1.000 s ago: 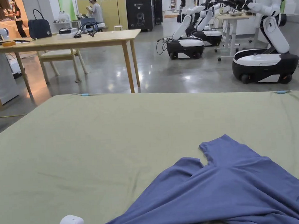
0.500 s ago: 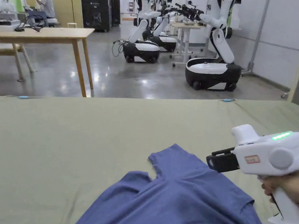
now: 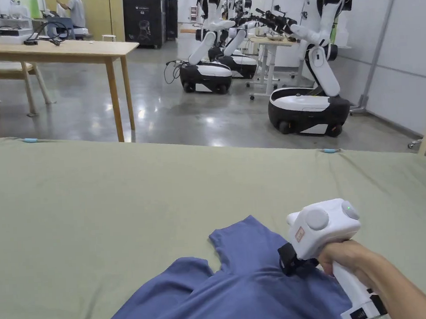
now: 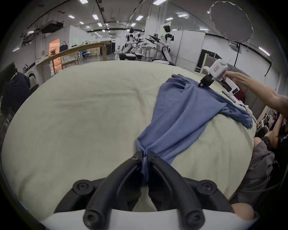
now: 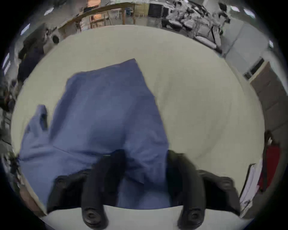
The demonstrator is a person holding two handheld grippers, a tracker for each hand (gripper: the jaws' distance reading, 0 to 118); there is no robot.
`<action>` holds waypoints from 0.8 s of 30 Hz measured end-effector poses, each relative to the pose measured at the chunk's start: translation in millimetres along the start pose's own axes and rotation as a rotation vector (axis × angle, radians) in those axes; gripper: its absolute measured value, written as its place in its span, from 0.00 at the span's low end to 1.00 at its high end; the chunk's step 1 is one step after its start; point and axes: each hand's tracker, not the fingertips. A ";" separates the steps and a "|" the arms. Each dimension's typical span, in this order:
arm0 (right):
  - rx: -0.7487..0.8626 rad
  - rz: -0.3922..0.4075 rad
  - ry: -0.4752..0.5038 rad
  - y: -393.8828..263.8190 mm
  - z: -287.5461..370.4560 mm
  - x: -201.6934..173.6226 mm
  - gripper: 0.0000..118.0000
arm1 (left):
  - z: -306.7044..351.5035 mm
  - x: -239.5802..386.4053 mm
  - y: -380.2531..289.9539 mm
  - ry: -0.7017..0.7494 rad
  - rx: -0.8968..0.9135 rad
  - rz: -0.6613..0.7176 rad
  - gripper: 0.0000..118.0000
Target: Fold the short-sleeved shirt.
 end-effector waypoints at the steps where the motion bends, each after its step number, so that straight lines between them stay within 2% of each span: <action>1: 0.026 0.064 -0.062 -6.9 6.7 -7.7 0.03 | -1.0 0.9 0.5 0.005 -0.004 -0.001 0.02; 3: 0.049 0.128 -0.066 -17.6 16.0 -16.8 0.03 | -2.1 -0.5 -0.2 0.005 -0.012 -0.006 0.02; 5: 0.108 0.152 -0.064 -37.1 32.0 -27.8 0.03 | -3.2 -2.7 0.6 0.004 -0.014 0.003 0.02; 6: 0.171 0.133 -0.061 -47.6 43.6 -29.7 0.03 | -3.6 -4.4 2.4 -0.004 -0.022 0.026 0.02; 9: 0.326 0.032 0.034 -69.6 88.3 -24.8 0.03 | 1.8 -1.6 25.6 0.016 -0.012 0.038 0.02; 11: 0.444 0.012 -0.007 -68.9 129.4 -20.7 0.03 | 16.9 5.0 68.1 -0.022 0.083 0.088 0.02; 14: 0.527 0.009 0.005 -55.7 194.0 -17.7 0.03 | 46.6 15.9 137.3 -0.107 0.224 0.132 0.02; 16: 0.553 0.022 -0.051 -46.9 235.3 -20.0 0.03 | 67.9 30.7 184.8 -0.130 0.319 0.066 0.02; 17: 0.585 0.029 -0.123 -38.3 259.9 -23.8 0.03 | 77.3 39.5 211.1 -0.133 0.348 0.028 0.02; 19: 0.660 0.075 -0.171 -23.8 304.7 -22.9 0.03 | 95.0 56.8 262.6 -0.113 0.417 -0.053 0.02; 23: 0.793 0.061 -0.236 7.1 394.8 -20.0 0.03 | 124.9 81.0 361.0 -0.121 0.480 -0.093 0.02; 24: 0.830 0.047 -0.276 16.1 420.3 -19.6 0.03 | 134.1 86.9 390.5 -0.101 0.487 -0.146 0.02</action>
